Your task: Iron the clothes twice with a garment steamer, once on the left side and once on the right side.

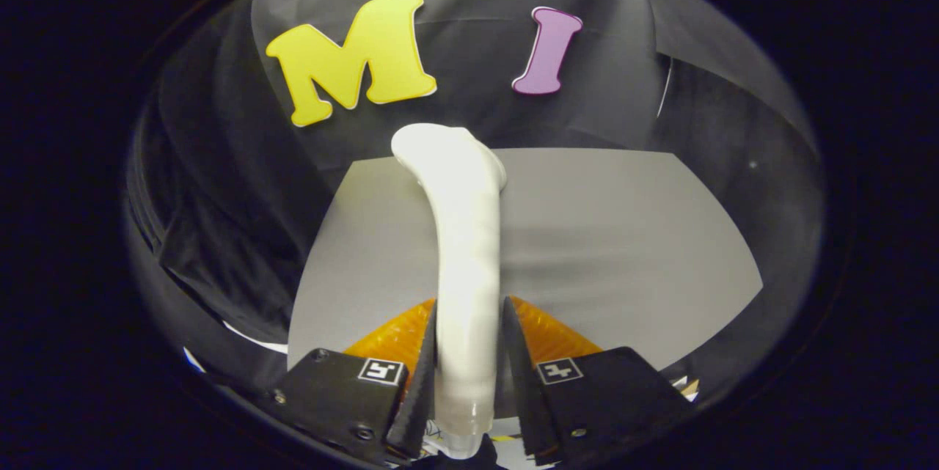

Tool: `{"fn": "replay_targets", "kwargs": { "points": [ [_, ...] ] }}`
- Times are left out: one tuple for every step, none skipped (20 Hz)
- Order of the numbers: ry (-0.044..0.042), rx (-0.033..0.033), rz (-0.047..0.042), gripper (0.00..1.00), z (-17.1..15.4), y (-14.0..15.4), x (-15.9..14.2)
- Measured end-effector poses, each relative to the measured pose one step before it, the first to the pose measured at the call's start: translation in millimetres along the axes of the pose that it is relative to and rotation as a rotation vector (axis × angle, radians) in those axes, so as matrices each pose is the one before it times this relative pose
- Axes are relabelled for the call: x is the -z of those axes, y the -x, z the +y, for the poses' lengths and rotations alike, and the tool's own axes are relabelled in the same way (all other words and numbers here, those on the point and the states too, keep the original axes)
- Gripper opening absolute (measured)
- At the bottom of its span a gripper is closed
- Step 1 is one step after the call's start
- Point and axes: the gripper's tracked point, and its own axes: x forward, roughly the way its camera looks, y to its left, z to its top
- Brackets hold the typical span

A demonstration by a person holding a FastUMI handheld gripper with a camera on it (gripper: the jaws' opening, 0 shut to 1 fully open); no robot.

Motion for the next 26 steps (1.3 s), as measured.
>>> {"fn": "replay_targets", "kwargs": {
  "points": [
    [0.01331,0.00166,-0.00380,0.41,1.69,-0.82,-2.30],
    [0.01319,0.00349,-0.01595,0.40,-0.61,1.09,-1.28],
    [-0.00158,-0.00203,-0.01313,0.38,0.99,0.20,-0.34],
    [-0.01059,-0.00578,-0.00361,0.36,1.45,0.46,1.26],
    [-0.02202,-0.00808,0.00474,0.34,2.12,2.42,2.19],
    [-0.01995,-0.01099,0.00219,0.34,4.27,3.18,4.87],
    [-0.00859,-0.00737,-0.01253,0.33,4.18,7.83,3.07],
    [0.00103,-0.00279,-0.01443,0.32,1.94,10.31,4.81],
    [-0.00448,-0.00513,-0.01302,0.31,2.95,9.58,2.60],
    [-0.00881,-0.01096,-0.01373,0.31,4.83,8.19,0.60],
    [-0.01491,-0.01083,-0.01625,0.31,3.72,9.14,-1.64],
    [-0.01377,-0.00786,-0.02036,0.31,3.85,8.63,-2.92],
    [-0.01030,-0.00434,-0.02563,0.31,3.57,11.50,-4.26],
    [-0.00824,-0.00420,-0.02660,0.31,3.49,10.56,-5.11],
    [-0.00620,-0.00677,-0.02588,0.31,3.66,10.74,-5.39],
    [-0.00691,-0.01070,-0.02793,0.31,5.79,10.82,-6.29],
    [-0.00358,-0.01396,-0.02364,0.31,4.91,9.36,-6.43],
    [-0.01041,-0.01987,-0.02360,0.31,5.06,14.09,-5.68],
    [-0.00318,-0.01994,-0.01778,0.31,8.55,10.08,-5.12],
    [0.00068,-0.01671,-0.02077,0.31,8.62,9.83,-6.06],
    [0.00256,-0.01556,-0.02505,0.31,9.09,9.25,-6.89],
    [0.00202,-0.01784,-0.02703,0.31,8.43,8.44,-6.05],
    [0.00205,-0.01904,-0.03240,0.31,10.47,6.88,-8.08],
    [0.00266,-0.01854,-0.03596,0.31,9.79,6.24,-7.25],
    [0.00350,-0.01453,-0.04132,0.31,9.20,5.19,-9.37],
    [0.00869,-0.01140,-0.04660,0.31,7.85,2.47,-9.45]
  ]
}}
